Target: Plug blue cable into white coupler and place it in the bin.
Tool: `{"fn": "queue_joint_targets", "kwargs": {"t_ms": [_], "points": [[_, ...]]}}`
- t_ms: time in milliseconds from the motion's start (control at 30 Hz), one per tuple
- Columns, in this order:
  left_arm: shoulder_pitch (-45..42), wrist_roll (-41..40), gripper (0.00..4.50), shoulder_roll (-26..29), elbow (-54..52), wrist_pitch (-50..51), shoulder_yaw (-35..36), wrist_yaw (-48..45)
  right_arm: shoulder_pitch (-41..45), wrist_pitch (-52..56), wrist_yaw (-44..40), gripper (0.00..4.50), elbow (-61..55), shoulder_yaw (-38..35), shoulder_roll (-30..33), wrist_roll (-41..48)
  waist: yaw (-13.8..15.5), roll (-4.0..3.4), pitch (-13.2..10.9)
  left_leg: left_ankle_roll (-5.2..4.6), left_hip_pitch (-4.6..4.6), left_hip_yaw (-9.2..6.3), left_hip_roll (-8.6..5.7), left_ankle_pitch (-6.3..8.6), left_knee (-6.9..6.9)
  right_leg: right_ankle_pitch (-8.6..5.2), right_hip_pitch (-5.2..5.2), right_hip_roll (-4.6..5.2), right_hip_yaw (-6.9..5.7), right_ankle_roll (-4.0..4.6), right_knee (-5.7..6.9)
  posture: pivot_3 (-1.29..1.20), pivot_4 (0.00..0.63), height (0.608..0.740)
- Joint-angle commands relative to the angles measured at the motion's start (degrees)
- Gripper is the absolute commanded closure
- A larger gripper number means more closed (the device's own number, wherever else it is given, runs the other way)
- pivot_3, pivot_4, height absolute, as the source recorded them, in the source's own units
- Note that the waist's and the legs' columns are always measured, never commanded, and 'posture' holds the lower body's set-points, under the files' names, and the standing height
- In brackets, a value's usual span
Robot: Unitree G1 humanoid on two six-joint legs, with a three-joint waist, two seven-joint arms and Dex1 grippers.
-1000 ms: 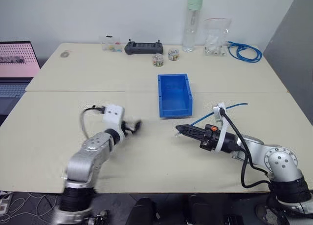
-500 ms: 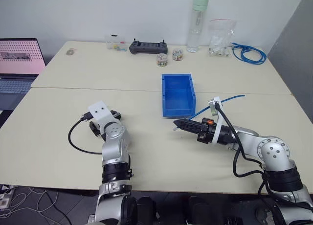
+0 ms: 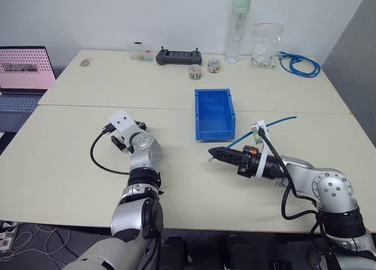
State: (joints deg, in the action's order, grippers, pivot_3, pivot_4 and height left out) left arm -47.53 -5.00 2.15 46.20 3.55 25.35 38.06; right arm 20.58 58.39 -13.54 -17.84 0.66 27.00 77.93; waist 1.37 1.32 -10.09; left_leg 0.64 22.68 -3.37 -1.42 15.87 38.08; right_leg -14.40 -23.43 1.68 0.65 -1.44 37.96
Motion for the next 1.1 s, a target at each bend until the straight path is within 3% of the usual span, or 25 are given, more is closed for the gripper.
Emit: {"fn": "queue_joint_targets", "kwargs": {"t_ms": [33,467,700,767,867,967,1100], "points": [[-0.6,-2.4,0.69,-0.6,2.8,-1.6,0.7,-0.2,-0.3,0.3,0.4,4.32,-2.6,-2.2,-0.1,1.9,0.0,-0.01,0.0,0.00,0.00,0.00,0.00,0.00,0.00,0.00,0.00,0.00,0.00,0.00,0.00,0.00,0.150,0.740],[-1.0,-3.5,3.49,-0.3,3.8,-3.1,0.5,0.4,-1.2,0.5,0.0,4.32,-3.0,-2.1,-1.1,0.8,0.0,-0.02,0.0,0.01,-0.02,0.00,-0.03,-0.01,0.00,0.00,0.01,0.01,0.00,0.00,0.02,0.00,0.150,0.740],[1.1,-4.1,3.60,-0.1,-0.4,-1.3,0.4,0.0,-0.9,0.4,-0.1,4.32,-2.7,-1.8,-2.1,0.0,0.0,-0.02,0.0,0.01,-0.03,0.03,-0.03,-0.01,0.00,0.00,0.01,0.01,0.02,0.00,0.03,0.00,0.150,0.740],[2.9,-4.7,3.60,0.5,-5.0,1.4,-1.3,-4.7,-0.9,0.4,-0.3,4.32,-2.7,-1.8,-2.2,-0.3,-0.1,-0.02,0.0,0.01,-0.03,0.03,-0.03,-0.01,0.00,0.00,0.01,0.01,0.04,0.00,0.03,0.00,0.150,0.740],[10.7,-5.0,3.60,4.5,-20.7,10.1,-7.1,-17.1,-0.6,0.5,-0.6,4.32,-2.8,-2.6,-1.7,-0.1,-0.6,-0.02,0.0,0.08,-0.06,0.07,-0.01,-0.04,-0.02,0.00,0.00,0.00,0.08,0.01,0.05,0.00,0.150,0.740],[21.7,-12.7,3.60,13.2,-37.5,22.7,-12.2,-37.7,-0.1,0.6,-1.4,4.32,-2.8,-3.7,-0.6,0.1,-1.8,-0.02,0.0,0.25,-0.05,0.10,0.03,-0.14,-0.03,0.00,-0.05,-0.03,0.17,0.02,0.06,0.00,0.150,0.740],[31.7,-22.1,3.60,25.7,-51.9,29.5,-15.5,-60.9,1.5,1.1,-2.6,4.32,-3.0,-4.5,1.3,0.6,-2.9,-0.03,0.0,0.36,-0.06,0.04,0.14,-0.20,-0.07,0.00,-0.09,-0.07,0.27,0.08,0.09,0.00,0.150,0.740]]}}
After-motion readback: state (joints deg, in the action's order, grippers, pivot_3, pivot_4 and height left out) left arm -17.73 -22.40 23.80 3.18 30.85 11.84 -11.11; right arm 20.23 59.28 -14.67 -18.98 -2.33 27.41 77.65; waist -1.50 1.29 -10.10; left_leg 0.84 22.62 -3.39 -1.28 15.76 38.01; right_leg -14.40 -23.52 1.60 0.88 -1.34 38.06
